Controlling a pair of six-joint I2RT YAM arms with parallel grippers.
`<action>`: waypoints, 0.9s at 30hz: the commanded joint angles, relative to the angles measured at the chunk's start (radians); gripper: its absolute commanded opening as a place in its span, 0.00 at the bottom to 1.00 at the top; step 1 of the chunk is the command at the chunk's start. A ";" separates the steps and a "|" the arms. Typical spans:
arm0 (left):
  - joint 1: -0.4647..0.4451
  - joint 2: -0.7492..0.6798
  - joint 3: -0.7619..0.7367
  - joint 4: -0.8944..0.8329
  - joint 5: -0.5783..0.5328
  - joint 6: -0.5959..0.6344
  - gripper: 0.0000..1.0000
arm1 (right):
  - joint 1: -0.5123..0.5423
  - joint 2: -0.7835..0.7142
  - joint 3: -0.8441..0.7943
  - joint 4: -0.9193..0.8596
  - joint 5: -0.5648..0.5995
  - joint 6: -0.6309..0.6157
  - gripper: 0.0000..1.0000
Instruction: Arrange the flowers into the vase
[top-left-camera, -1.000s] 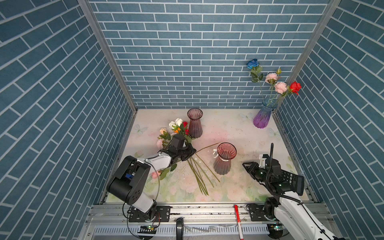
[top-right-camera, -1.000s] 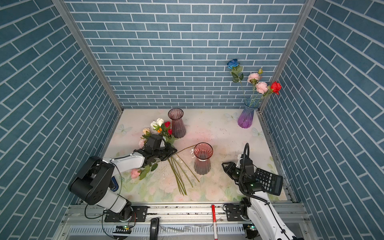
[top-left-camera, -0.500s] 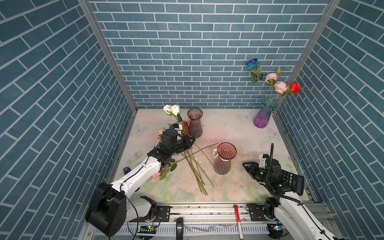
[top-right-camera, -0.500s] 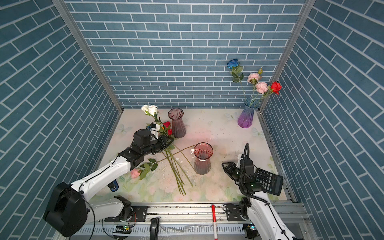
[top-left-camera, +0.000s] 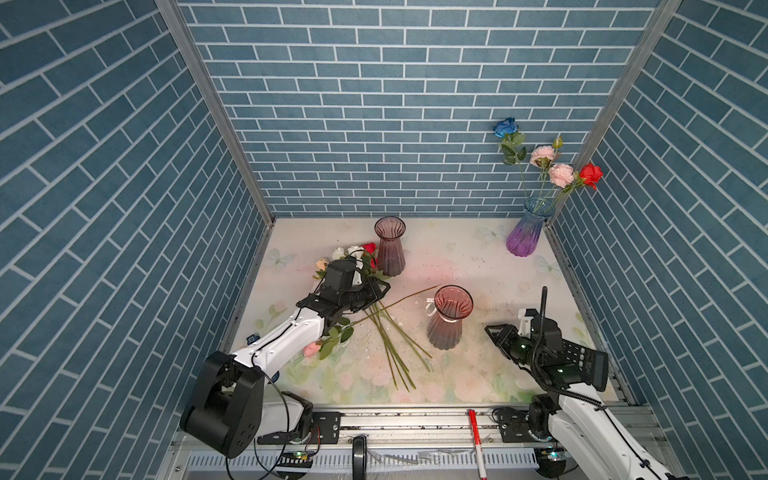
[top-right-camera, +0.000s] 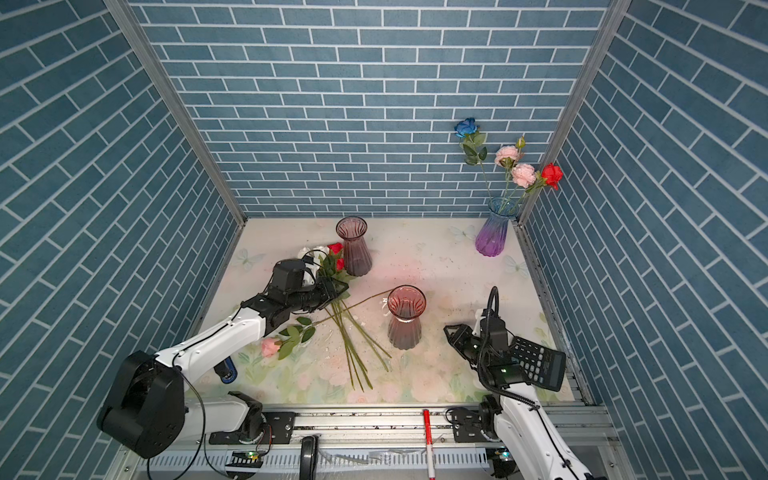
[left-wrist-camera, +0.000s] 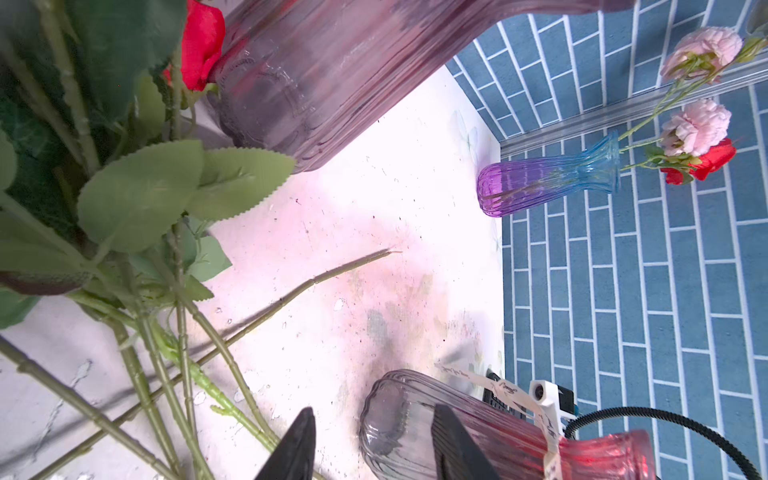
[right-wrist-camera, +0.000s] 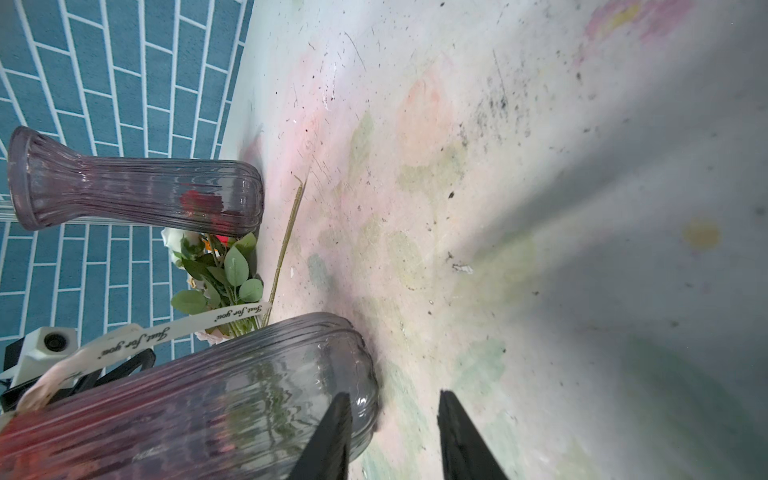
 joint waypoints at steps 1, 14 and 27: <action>0.004 -0.029 0.012 -0.058 -0.002 0.035 0.48 | -0.006 0.014 0.000 0.011 -0.011 0.028 0.37; 0.003 0.098 -0.048 -0.122 -0.053 0.098 0.34 | -0.007 0.019 -0.001 0.016 -0.016 0.028 0.37; 0.004 0.281 0.026 -0.174 -0.127 0.140 0.31 | -0.012 0.019 -0.005 0.024 -0.019 0.030 0.37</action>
